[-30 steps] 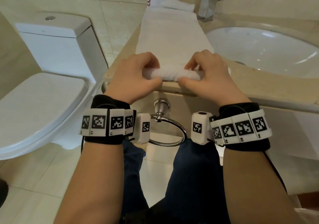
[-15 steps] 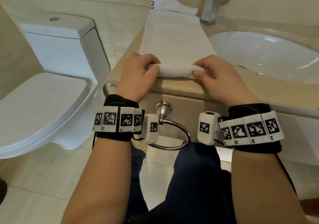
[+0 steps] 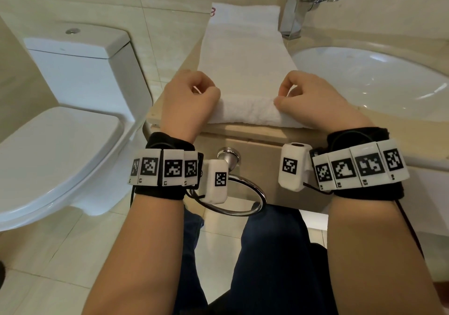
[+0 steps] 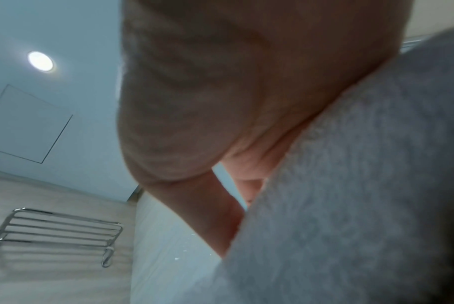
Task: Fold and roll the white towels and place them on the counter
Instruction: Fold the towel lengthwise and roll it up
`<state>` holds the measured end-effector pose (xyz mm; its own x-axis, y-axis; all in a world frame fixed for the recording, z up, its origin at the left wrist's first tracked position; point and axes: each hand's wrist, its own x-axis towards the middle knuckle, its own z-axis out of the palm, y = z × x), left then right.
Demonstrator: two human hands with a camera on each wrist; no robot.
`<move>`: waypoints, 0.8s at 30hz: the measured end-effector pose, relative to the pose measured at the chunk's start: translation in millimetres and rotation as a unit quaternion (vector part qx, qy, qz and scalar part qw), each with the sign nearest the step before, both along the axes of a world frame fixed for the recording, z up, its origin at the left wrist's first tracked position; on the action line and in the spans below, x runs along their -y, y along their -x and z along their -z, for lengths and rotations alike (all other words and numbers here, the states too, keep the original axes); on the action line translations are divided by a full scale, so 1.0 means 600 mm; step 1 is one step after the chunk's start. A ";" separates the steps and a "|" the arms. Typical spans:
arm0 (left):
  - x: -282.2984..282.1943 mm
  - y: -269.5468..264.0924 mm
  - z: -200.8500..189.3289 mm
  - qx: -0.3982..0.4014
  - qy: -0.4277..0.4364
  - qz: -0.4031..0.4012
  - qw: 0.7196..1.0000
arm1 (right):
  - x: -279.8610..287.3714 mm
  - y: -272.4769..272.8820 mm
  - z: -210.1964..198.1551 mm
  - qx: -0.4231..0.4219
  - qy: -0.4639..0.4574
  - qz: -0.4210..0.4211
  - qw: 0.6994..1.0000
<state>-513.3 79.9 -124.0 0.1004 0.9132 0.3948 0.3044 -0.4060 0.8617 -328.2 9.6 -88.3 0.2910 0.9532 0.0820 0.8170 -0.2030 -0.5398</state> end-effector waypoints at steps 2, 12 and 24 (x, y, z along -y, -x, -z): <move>0.000 -0.001 0.002 -0.025 -0.003 -0.001 1.000 | 0.003 -0.001 0.003 0.008 -0.020 0.002 1.000; 0.016 -0.010 -0.011 -0.158 -0.149 0.078 0.973 | 0.005 0.012 0.018 0.130 -0.133 0.023 0.982; 0.019 -0.022 -0.007 -0.305 -0.155 0.067 0.937 | 0.022 0.017 0.033 0.177 -0.063 0.014 0.982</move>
